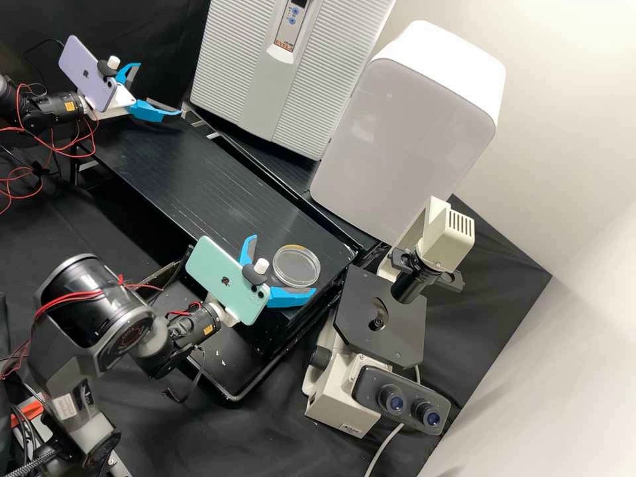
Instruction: Slide the petri dish to the left
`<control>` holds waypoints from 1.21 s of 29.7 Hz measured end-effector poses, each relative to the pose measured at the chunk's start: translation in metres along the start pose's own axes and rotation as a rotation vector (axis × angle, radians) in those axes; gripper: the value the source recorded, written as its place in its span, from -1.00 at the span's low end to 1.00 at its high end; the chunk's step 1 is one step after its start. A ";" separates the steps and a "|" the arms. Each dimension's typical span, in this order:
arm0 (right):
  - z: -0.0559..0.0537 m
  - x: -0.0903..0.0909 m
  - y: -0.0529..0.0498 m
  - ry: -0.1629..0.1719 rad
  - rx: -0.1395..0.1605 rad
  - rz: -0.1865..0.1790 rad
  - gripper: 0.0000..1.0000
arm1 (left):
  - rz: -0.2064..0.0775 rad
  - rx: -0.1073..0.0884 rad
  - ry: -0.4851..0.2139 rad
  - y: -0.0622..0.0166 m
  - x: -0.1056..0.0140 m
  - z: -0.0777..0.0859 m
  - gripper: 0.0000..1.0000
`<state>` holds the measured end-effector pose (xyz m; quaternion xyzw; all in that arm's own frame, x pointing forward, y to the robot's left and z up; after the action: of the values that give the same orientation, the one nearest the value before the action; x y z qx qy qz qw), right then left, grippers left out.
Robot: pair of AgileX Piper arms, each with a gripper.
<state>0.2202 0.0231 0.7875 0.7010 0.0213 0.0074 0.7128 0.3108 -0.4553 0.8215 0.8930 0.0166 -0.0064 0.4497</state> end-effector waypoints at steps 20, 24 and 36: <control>0.000 0.018 -0.001 -0.007 0.001 -0.004 1.00 | 0.000 0.000 0.000 0.0000 0.000 0.000 1.00; -0.001 0.023 -0.001 -0.007 0.000 -0.002 1.00 | 0.000 0.000 0.000 0.0000 0.000 0.000 1.00; -0.003 0.030 -0.002 -0.011 -0.013 -0.010 1.00 | 0.000 0.000 0.000 0.0000 0.000 0.000 1.00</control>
<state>0.2502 0.0276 0.7847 0.6962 0.0208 -0.0001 0.7176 0.3108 -0.4553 0.8215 0.8930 0.0166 -0.0064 0.4497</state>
